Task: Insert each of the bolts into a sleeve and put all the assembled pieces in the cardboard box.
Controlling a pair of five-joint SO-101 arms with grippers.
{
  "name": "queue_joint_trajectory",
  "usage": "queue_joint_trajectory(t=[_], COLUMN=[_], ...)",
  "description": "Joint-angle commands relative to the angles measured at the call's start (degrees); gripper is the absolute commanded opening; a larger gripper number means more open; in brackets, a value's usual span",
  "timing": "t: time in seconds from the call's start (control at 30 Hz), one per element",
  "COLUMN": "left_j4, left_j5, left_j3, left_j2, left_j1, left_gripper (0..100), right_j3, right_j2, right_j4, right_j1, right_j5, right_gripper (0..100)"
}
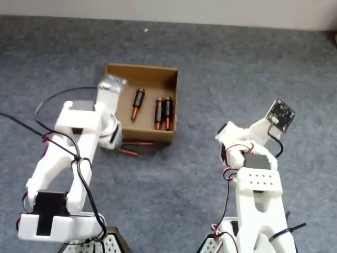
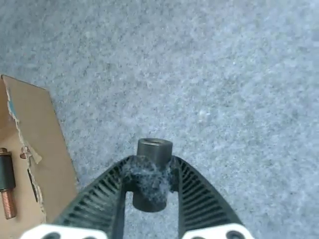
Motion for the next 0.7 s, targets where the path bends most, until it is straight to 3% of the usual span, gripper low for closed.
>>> queue_joint_trajectory(t=[0.0,0.2,0.57,0.67], left_j4=[5.0,7.4,7.7,5.5], left_j5=[1.0,14.2,22.5,29.1], left_j3=[-6.9,-6.9,0.1,1.5], left_j2=[-0.2,-0.2,0.3,0.4], left_j1=[-1.8,-1.7,2.2,4.4], left_gripper=[18,18,18,18], right_j3=[-0.7,-0.7,-0.7,-0.7], right_j2=[-0.3,-0.3,-0.3,-0.4], right_j4=[-1.1,-1.1,-1.1,-1.1], right_j1=[0.7,0.7,0.5,0.5], right_j5=[-0.7,-0.4,-0.4,-0.4], right_gripper=[0.5,0.5,0.5,0.5])
